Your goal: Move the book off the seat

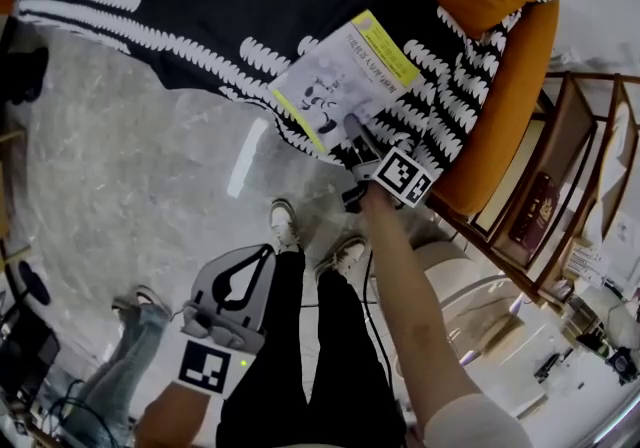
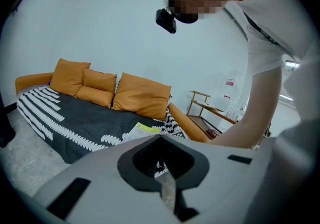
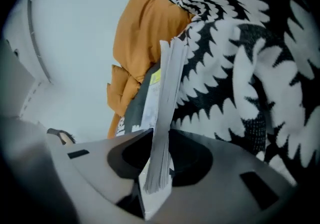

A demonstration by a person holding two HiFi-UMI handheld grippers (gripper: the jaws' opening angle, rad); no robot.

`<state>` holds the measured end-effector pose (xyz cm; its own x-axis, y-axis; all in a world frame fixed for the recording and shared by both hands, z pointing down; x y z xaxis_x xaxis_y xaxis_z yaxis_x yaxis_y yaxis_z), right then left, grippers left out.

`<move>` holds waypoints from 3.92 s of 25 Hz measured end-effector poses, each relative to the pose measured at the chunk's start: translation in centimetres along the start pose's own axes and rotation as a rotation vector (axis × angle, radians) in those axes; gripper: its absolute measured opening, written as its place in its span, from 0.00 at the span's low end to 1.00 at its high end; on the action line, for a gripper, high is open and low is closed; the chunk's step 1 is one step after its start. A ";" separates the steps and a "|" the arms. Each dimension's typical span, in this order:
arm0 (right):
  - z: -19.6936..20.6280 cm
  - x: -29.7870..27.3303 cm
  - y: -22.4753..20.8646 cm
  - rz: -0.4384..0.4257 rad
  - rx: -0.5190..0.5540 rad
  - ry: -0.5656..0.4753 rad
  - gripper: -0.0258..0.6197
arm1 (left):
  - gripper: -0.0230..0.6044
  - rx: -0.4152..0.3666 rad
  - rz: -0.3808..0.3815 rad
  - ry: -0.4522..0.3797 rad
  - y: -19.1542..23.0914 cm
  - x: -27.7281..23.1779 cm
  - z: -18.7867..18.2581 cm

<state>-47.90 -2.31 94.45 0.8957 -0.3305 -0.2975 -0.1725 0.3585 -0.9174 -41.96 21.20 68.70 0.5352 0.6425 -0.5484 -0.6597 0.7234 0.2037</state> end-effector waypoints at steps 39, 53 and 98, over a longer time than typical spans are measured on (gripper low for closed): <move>-7.5 0.3 16.4 -0.088 0.285 0.011 0.17 | 0.06 0.004 -0.024 -0.102 -1.1 3.5 -5.5; -11.0 6.7 25.4 -0.149 0.261 -0.114 0.17 | 0.06 -0.010 0.015 -0.164 -3.1 6.2 -10.5; 0.5 77.2 41.5 0.087 0.286 -1.044 0.17 | 0.06 -0.414 0.877 -0.265 -47.5 22.0 -15.0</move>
<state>14.33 -12.51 33.53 0.8151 0.5630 0.1365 -0.2719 0.5799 -0.7680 -6.78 -2.78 34.75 -0.1613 0.9781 -0.1319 -0.9817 -0.1452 0.1233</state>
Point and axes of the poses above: the fingertips, and each gripper's own axes: x backward along the fingers, y to its left, z out of its underside, the point moved 4 cm from there along x, backward along the fingers, and after that the axes turned 14 degrees about -z, right-handed, at the moved point
